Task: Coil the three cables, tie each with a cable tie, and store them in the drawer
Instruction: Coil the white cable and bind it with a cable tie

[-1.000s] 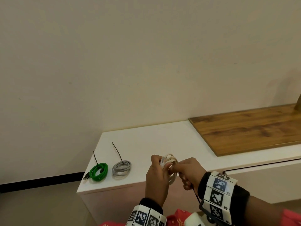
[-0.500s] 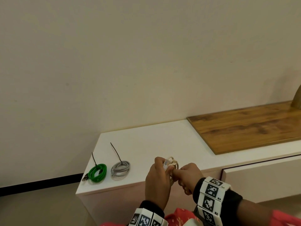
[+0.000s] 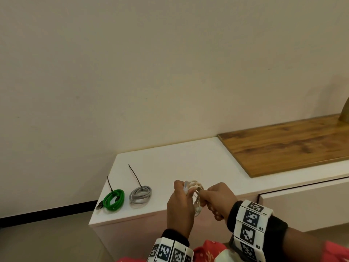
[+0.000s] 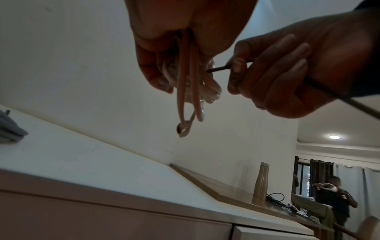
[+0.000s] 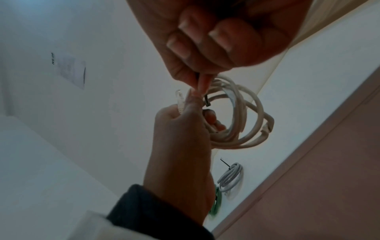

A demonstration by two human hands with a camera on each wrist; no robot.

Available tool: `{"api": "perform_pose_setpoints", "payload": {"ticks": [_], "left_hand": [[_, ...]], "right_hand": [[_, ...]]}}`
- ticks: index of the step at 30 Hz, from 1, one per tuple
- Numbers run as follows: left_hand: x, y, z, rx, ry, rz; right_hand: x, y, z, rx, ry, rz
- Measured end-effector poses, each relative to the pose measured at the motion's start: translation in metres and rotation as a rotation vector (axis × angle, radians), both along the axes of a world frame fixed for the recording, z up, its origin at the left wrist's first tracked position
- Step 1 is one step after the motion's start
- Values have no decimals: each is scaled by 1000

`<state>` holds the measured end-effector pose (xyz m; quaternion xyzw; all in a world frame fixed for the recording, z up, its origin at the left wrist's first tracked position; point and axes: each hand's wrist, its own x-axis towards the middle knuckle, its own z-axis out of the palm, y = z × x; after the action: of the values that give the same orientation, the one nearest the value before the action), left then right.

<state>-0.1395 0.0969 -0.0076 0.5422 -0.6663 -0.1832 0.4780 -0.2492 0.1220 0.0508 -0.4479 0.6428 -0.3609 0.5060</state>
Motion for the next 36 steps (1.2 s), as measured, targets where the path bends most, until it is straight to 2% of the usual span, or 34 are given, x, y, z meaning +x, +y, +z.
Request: {"api": "perform_pose_setpoints", "payload": {"ticks": [4, 9, 12, 17, 20, 26, 31, 36], "left_hand": [[17, -11, -1, 11, 117, 86], [12, -5, 5, -40, 59, 24], [1, 5, 4, -82, -59, 27], [-6, 11, 7, -195, -364, 101], [-3, 11, 5, -229, -421, 108], [-3, 12, -3, -57, -198, 21], [-1, 14, -2, -49, -34, -15], [2, 16, 5, -3, 75, -44]], "right_hand": [[1, 0, -3, 14, -2, 44], [3, -2, -5, 49, -21, 5], [3, 0, -6, 89, -31, -18], [0, 1, -9, 172, -118, -49], [0, -1, -7, 185, -212, -82], [5, -1, -5, 136, -342, -87], [8, -1, -3, 104, -469, -99], [12, 1, -8, 32, -475, -42]]}}
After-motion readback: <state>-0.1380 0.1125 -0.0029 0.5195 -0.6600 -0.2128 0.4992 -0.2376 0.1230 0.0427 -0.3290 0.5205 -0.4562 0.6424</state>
